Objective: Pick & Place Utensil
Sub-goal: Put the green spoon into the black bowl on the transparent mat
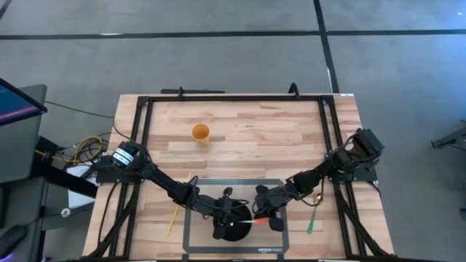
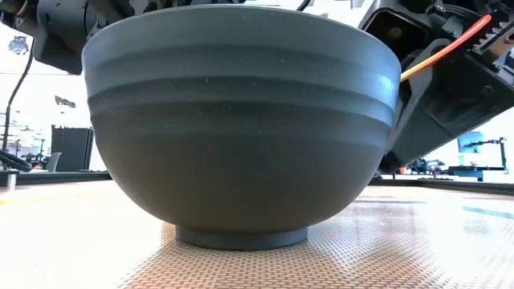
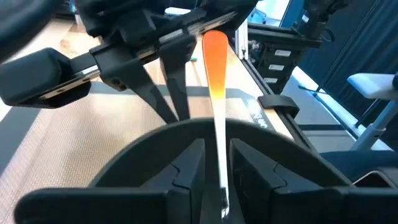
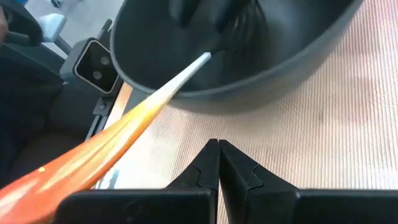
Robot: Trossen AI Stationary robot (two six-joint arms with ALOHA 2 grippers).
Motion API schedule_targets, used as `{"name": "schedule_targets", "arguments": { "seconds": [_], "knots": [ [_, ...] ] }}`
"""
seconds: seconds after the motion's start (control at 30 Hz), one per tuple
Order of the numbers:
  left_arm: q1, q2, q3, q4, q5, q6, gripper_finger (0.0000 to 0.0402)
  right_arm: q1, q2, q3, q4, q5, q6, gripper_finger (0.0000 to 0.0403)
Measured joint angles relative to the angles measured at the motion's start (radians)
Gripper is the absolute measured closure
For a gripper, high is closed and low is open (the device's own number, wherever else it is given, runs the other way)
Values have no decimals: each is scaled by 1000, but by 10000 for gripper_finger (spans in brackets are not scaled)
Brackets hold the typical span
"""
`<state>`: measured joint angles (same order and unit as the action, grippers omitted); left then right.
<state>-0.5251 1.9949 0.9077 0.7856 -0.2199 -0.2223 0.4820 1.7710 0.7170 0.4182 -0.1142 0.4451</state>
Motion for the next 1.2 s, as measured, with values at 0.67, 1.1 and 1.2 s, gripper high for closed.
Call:
{"name": "schedule_targets", "arguments": {
  "seconds": [0.67, 1.1, 1.2],
  "knots": [
    [2, -260, 0, -64, 0, 33, 325, 230, -527, 1, -783, 344, 483, 403],
    [25, -259, 0, -91, -70, 147, 325, 507, -454, 0, -1176, 210, 1461, 403],
    [41, -259, 0, -91, -72, 147, 325, 526, -419, 0, -1174, 154, 1607, 403]
  ]
}}
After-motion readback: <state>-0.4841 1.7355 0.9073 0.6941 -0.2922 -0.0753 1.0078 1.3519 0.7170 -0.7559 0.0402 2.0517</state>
